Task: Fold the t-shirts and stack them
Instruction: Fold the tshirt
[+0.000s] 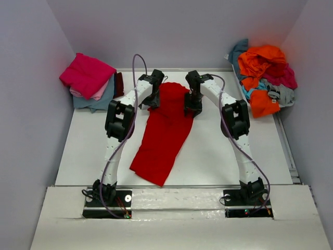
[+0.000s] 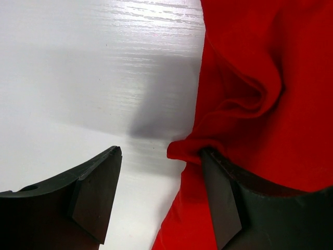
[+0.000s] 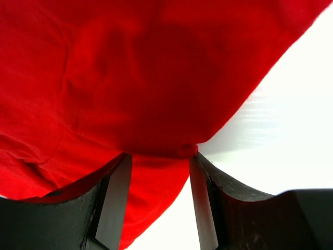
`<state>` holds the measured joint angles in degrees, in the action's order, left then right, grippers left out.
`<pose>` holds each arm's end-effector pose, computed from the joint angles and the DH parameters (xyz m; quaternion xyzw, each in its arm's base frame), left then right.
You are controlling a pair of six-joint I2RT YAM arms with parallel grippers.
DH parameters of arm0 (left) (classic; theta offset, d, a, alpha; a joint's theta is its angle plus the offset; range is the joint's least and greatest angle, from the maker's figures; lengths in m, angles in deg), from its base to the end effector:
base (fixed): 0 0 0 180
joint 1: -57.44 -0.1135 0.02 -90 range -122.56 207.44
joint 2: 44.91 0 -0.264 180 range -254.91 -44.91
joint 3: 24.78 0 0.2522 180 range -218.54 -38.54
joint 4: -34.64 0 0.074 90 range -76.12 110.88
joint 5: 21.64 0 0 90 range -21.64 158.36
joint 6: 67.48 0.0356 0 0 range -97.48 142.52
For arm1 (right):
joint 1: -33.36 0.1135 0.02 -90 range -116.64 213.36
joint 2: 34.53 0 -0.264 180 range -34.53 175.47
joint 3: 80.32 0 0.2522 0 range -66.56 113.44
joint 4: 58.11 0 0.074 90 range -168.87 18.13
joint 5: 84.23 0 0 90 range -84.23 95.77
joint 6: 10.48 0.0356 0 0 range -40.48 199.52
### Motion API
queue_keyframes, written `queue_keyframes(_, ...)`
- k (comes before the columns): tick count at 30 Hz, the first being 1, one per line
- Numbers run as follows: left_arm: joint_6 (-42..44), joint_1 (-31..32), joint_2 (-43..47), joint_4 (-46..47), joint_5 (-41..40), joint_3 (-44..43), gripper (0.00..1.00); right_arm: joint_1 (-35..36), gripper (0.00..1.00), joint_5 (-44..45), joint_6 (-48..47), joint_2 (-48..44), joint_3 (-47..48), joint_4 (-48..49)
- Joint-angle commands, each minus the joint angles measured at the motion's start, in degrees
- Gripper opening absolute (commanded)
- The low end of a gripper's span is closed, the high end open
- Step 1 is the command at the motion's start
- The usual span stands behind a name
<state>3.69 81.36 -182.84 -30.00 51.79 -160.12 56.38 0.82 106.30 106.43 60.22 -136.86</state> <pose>0.4701 -0.1974 0.1793 0.0147 0.9704 0.0603 0.2334 0.4570 0.1975 0.1704 0.0286 0.9942 0.0787 0.0674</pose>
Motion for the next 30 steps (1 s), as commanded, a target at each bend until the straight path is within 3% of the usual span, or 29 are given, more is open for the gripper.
queue_keyframes(1, 0.2, 0.6, 0.65, -1.86, -0.91, 1.35, 0.74, -2.11, 0.54, -0.85, -0.07, 5.71, 5.73, 0.49)
queue_keyframes(8, 0.55, 0.6, -4.36, -3.0, -0.39, -2.78, 0.75, -4.39, 0.54, -3.57, -1.3, 12.31, 15.42, -1.54)
queue_keyframes(17, 1.08, -0.45, -9.64, -2.57, 0.84, -9.9, 0.77, -4.92, 0.55, -5.6, -3.58, 13.54, 13.49, 1.36)
queue_keyframes(21, 0.99, -0.46, -10.96, -0.81, 1.81, -14.55, 0.79, -4.92, 0.56, -4.45, -4.46, 15.47, 18.31, 0.83)
queue_keyframes(25, 0.29, -0.98, -10.7, -1.25, -1.08, -15.8, 0.8, -4.92, 0.56, -4.37, -4.37, 12.6, 17.81, 2.14)
queue_keyframes(30, -0.59, -0.98, -3.85, 3.05, -4.69, -9.3, 0.81, -4.92, 0.58, -1.38, -4.99, 3.45, 8.31, 6.37)
